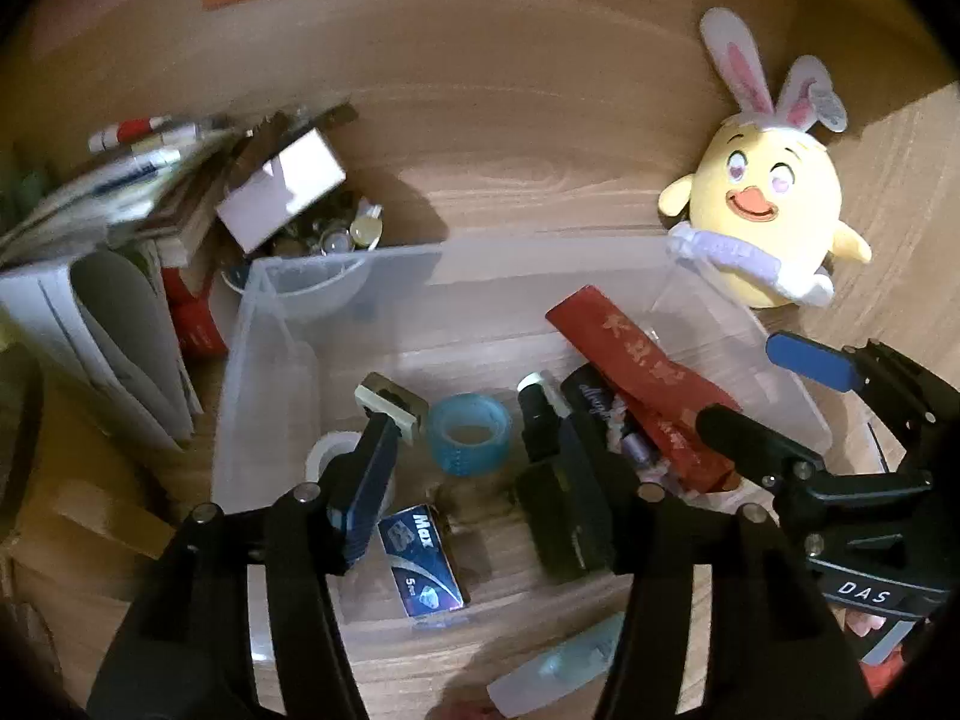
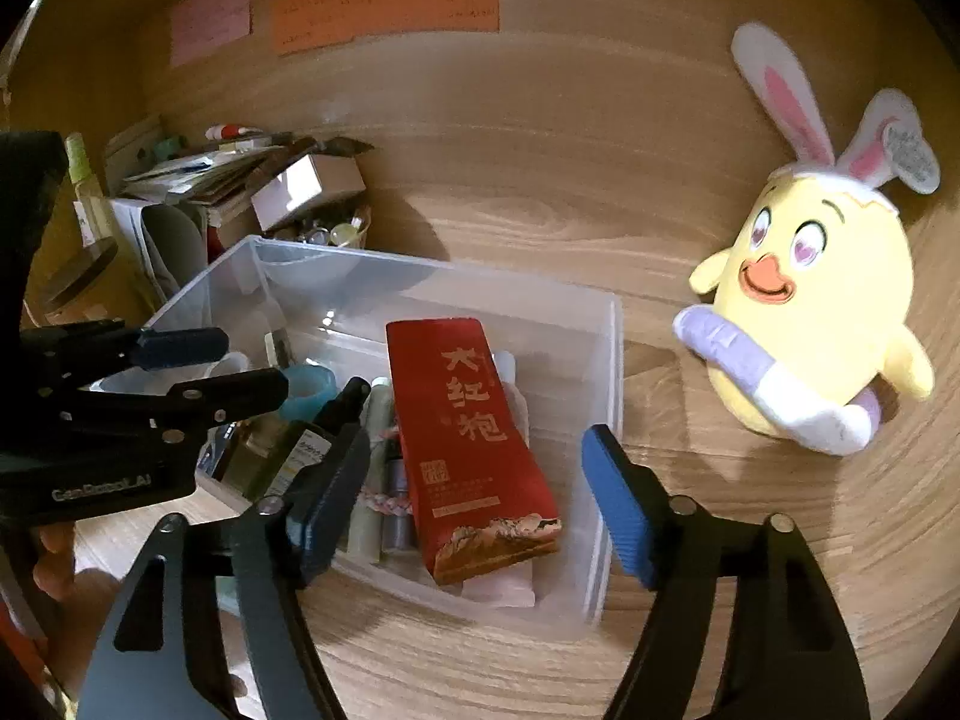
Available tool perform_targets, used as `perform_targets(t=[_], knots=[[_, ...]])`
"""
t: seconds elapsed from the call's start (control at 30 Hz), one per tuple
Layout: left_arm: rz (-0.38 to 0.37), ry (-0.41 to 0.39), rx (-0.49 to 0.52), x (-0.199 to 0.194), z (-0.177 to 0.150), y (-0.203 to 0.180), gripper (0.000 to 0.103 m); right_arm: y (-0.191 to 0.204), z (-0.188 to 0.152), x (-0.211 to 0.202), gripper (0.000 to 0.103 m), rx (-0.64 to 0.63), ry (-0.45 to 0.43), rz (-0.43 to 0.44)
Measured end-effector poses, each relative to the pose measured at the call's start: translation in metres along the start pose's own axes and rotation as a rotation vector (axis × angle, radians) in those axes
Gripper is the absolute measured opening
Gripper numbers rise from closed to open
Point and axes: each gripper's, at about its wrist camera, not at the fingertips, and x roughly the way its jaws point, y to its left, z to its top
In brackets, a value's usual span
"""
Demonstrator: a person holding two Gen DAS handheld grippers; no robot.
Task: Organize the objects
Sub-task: 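Carry the tea packet and tape roll into the clear box and release both, then grasp the pale blue-green bottle with the right tool while the left tool grasps the pink charm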
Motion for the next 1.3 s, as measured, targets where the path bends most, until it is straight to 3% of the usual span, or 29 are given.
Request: perform_targets(t=[0.27,0.43,0.77,1.13,1.2,1.3], knots=[[0.012,-0.056,0.016,-0.028,-0.004,-0.005,0.082,0.002,-0.006,-0.029,0.077,-0.004,-0.038,-0.002],[0.010,-0.076,0.006,-0.048,-0.013,-0.002,0.088,0.003,-0.017,-0.053,0.081,-0.003,-0.073,-0.002],[0.031,-0.023,0.029,-0.064,-0.057,0.005,0.088,0.005,-0.044,-0.069,0.081,0.021,-0.046,0.052],[0.021,0.116,0.098,-0.037,-0.105,-0.001,0.087,0.024,-0.062,-0.052,0.081,0.016,0.041,0.107],[0.012,0.133,0.108,-0.033,-0.109,-0.001,0.084,0.029,-0.063,-0.048,0.081,0.008,0.056,0.118],[-0.020,0.163,0.111,-0.030,-0.111,0.001,0.069,0.039,-0.064,-0.039,0.081,-0.016,0.081,0.135]])
